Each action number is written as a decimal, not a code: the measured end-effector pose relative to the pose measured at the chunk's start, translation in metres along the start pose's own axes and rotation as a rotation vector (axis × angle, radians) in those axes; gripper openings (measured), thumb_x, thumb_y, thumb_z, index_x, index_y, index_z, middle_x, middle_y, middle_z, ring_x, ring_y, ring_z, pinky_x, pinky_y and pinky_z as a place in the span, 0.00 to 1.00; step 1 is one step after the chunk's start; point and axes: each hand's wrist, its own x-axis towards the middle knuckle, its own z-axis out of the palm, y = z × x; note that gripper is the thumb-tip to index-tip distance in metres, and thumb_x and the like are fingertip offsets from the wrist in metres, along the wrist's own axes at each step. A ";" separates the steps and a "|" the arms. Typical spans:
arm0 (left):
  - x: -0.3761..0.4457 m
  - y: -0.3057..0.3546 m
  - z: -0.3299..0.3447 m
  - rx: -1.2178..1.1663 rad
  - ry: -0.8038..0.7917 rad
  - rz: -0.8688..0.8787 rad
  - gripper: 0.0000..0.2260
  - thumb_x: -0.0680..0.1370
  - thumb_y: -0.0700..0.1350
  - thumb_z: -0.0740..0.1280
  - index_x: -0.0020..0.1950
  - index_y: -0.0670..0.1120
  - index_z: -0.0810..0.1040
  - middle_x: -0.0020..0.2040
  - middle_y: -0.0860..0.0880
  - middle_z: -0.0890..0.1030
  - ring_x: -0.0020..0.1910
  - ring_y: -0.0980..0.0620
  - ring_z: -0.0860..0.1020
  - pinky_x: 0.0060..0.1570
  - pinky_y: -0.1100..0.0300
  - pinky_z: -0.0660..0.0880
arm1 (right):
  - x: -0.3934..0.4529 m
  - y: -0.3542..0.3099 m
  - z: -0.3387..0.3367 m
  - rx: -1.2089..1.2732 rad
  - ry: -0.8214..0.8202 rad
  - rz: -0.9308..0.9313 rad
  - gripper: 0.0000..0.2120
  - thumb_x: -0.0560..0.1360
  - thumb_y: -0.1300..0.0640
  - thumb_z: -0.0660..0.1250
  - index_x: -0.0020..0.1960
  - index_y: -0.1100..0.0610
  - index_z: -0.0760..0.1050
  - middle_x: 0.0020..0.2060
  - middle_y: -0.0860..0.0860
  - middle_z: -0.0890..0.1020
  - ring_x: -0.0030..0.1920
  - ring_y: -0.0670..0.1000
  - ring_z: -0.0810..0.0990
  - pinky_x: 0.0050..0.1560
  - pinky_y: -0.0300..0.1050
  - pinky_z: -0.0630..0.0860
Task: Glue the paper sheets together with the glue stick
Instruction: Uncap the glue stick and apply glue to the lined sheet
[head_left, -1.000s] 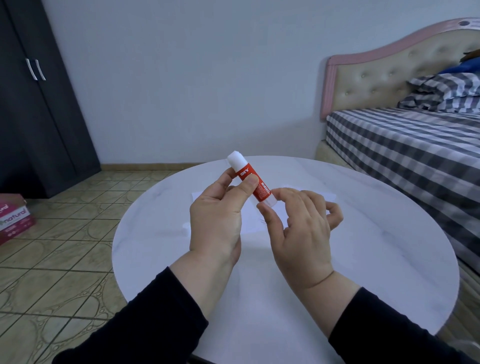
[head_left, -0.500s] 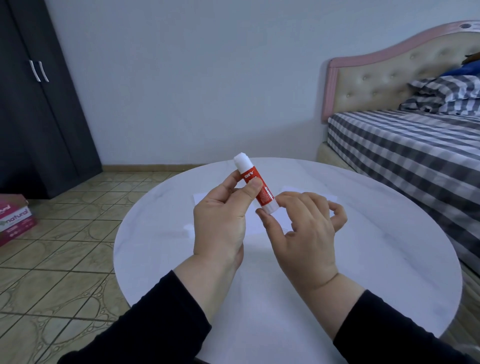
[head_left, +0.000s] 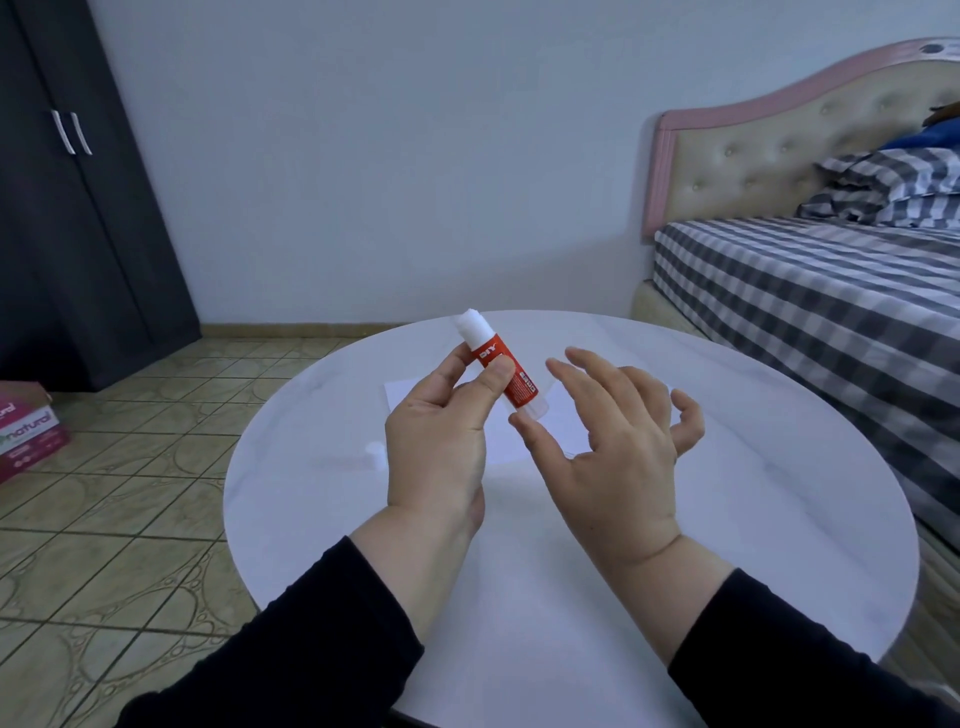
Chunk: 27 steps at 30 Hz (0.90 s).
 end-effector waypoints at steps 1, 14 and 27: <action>0.000 0.000 0.000 0.003 -0.001 -0.002 0.10 0.72 0.44 0.75 0.50 0.55 0.84 0.44 0.65 0.84 0.42 0.78 0.75 0.47 0.71 0.65 | 0.001 0.001 0.000 -0.015 0.022 -0.034 0.17 0.71 0.41 0.71 0.56 0.47 0.81 0.57 0.43 0.81 0.56 0.51 0.77 0.64 0.60 0.56; 0.004 -0.020 0.004 0.279 -0.344 0.094 0.14 0.79 0.40 0.66 0.59 0.55 0.82 0.52 0.60 0.84 0.53 0.71 0.77 0.46 0.78 0.70 | -0.001 0.023 -0.009 0.146 -0.320 0.255 0.04 0.75 0.47 0.67 0.49 0.42 0.77 0.41 0.37 0.80 0.50 0.43 0.71 0.53 0.47 0.56; 0.015 -0.093 0.015 1.408 -0.835 0.250 0.25 0.80 0.58 0.62 0.74 0.51 0.66 0.79 0.52 0.54 0.77 0.55 0.52 0.71 0.63 0.51 | 0.004 0.146 -0.022 0.035 -0.595 0.526 0.08 0.72 0.50 0.70 0.50 0.45 0.76 0.41 0.36 0.79 0.47 0.43 0.76 0.54 0.45 0.57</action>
